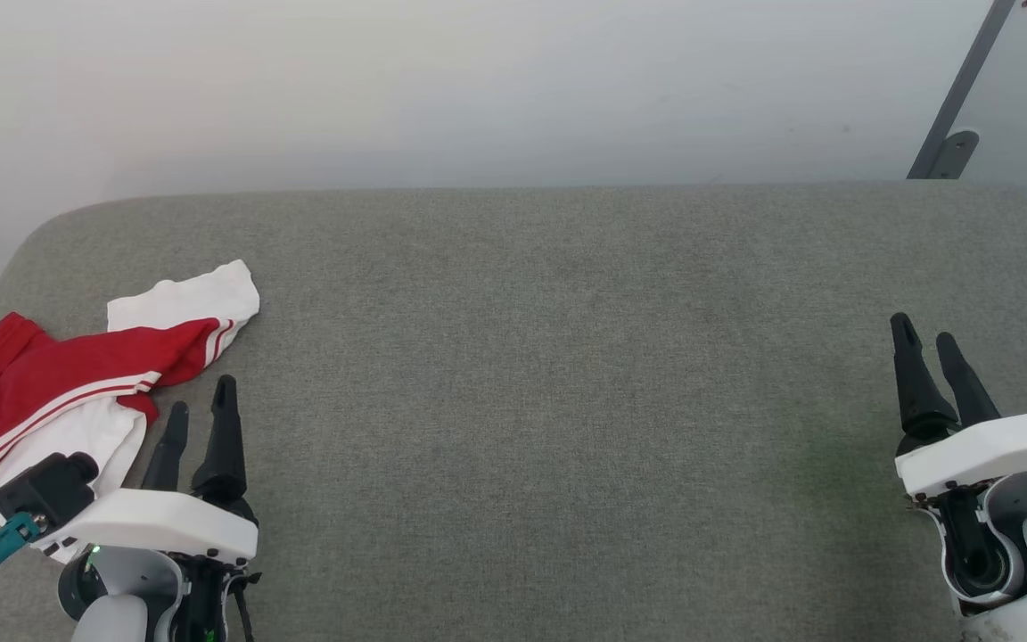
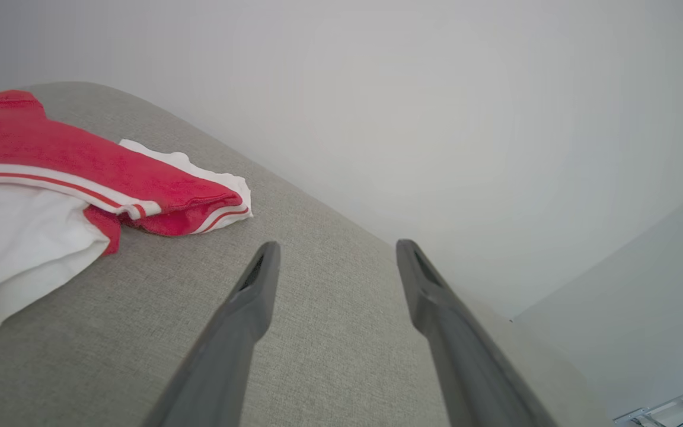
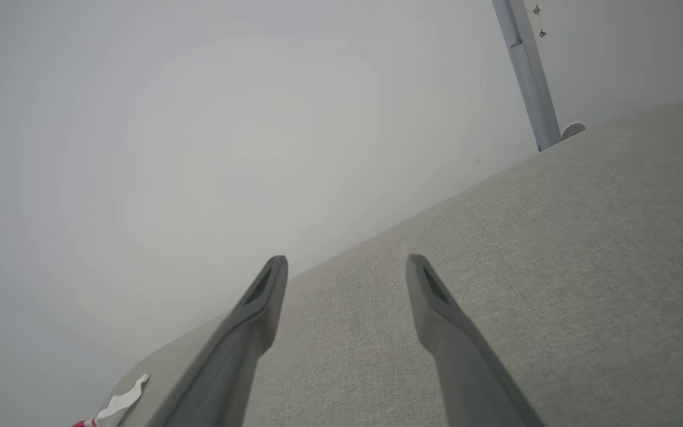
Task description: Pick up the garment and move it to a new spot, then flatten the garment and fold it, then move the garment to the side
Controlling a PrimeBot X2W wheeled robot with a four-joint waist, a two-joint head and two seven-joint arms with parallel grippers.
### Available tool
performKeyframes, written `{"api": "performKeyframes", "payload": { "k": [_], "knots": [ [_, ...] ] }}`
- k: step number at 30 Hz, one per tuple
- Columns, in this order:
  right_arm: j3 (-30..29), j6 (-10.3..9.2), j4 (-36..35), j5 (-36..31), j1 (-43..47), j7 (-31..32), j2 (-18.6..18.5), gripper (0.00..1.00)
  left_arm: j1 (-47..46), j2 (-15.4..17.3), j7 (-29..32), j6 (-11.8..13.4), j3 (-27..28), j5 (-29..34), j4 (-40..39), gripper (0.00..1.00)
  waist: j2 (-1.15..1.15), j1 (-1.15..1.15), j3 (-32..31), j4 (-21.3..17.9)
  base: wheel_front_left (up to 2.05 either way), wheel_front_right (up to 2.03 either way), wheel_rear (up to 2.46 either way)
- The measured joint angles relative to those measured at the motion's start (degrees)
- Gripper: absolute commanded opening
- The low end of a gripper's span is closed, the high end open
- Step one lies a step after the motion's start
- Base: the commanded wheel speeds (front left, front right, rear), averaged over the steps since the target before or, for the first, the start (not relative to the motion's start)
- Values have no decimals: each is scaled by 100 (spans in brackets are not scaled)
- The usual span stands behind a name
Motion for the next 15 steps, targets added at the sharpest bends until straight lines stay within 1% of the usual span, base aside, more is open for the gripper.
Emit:
{"api": "performKeyframes", "payload": {
  "k": [1,5,9,15],
  "knots": [
    [0,0,0,0,0,0,0,100,0,0,0,0,0,0,0,100,0,0,0,0,0,0,0],
    [-80,0,-14,-477,-8,-78,22,100,-2,59,-88,9,-30,355,2,100,0,0,-18,3,0,0,0],
    [-79,0,-15,-797,-21,-156,21,100,-2,102,-156,9,-36,595,4,100,0,0,-29,-3,0,0,0],
    [63,0,107,-1238,-26,-240,-64,100,-2,123,-245,18,-59,981,44,100,0,0,-43,-7,0,0,0]
  ]
}}
